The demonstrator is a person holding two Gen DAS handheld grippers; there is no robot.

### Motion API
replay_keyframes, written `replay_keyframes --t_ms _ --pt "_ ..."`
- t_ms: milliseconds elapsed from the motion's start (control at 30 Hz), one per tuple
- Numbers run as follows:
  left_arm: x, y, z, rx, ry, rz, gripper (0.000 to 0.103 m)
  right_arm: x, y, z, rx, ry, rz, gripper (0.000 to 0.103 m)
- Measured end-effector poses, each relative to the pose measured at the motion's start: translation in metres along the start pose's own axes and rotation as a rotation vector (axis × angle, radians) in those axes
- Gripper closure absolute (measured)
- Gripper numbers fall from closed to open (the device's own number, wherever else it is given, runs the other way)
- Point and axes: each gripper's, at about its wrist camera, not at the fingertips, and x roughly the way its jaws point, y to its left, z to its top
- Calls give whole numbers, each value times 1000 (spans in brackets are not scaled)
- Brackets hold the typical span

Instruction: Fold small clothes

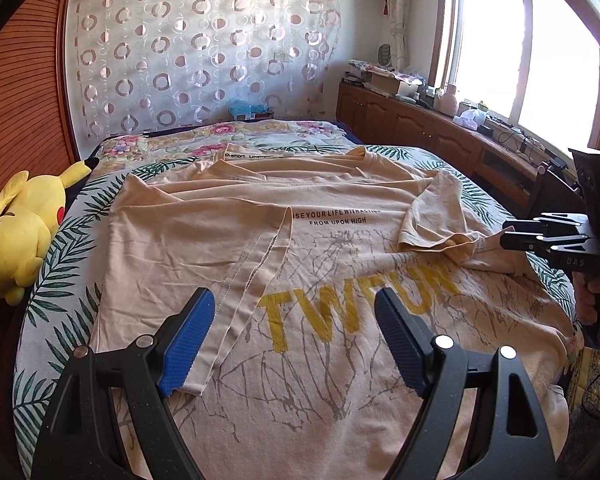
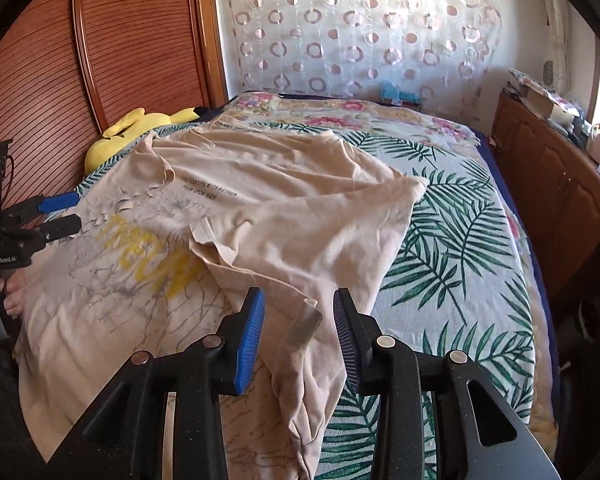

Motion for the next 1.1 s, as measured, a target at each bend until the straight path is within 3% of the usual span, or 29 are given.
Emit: replay_keyframes --t_ms 33,167,400,800,967,1033,1100 --pt "0 0 0 0 1 0 20 -1 2 -1 -4 -1 8 76" --pt "-1 -2 -1 1 3 -1 20 0 8 -6 -25 3 37 89" --pt "0 -2 0 0 2 -1 20 -11 18 -18 -44 -3 87 97" --pt "0 -2 0 1 2 -1 20 -22 37 -39 -61 59 134 97" --pt "-1 -3 -1 2 3 0 20 -30 38 -23 -62 12 144 90" --pt "-1 -2 0 1 0 -3 20 -33 39 -14 -64 -15 163 74" --pt "-2 -1 0 -1 -1 -2 20 -29 41 -7 -75 -29 163 72"
